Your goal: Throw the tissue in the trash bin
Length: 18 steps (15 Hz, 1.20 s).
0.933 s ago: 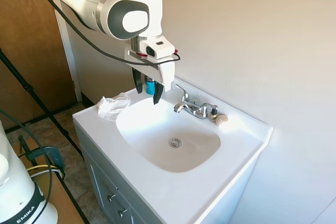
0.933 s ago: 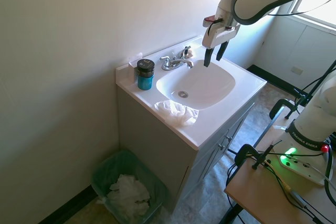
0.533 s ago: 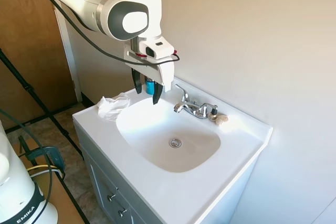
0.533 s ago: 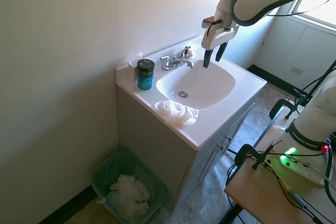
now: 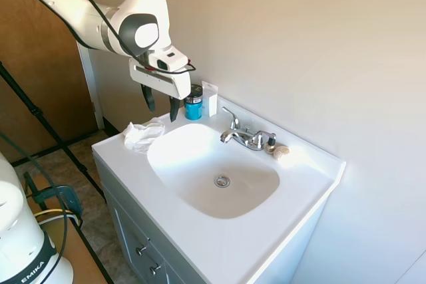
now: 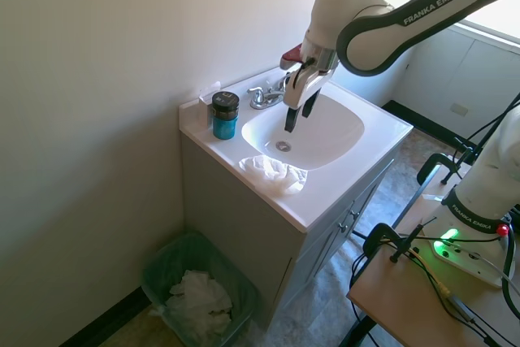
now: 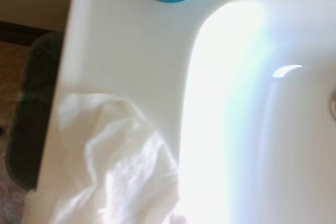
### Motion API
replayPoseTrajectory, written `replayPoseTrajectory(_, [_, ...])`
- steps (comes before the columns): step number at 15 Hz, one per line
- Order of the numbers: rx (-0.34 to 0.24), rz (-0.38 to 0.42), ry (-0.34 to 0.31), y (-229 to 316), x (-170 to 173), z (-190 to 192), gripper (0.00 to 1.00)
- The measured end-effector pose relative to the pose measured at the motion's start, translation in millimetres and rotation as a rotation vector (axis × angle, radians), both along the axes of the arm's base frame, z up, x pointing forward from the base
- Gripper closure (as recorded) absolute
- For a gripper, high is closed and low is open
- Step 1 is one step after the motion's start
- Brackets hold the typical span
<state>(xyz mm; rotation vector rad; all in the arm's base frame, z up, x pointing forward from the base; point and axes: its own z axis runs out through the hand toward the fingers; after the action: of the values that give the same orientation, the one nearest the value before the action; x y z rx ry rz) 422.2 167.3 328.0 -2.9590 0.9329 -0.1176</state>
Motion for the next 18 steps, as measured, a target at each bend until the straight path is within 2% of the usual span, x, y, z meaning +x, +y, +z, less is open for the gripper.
replayPoseTrajectory(4, [-0.013,0.042,0.045,44,-9,-44,0.00])
replayPoseTrajectory(8, [-0.027,0.054,0.083,63,-22,-76,0.00])
replayPoseTrajectory(9, [-0.028,0.055,0.090,65,-23,-81,1.00])
replayPoseTrajectory(12, [-0.025,0.051,0.109,64,-23,-95,1.00])
replayPoseTrajectory(18, [-0.021,0.040,0.108,64,-16,-95,1.00])
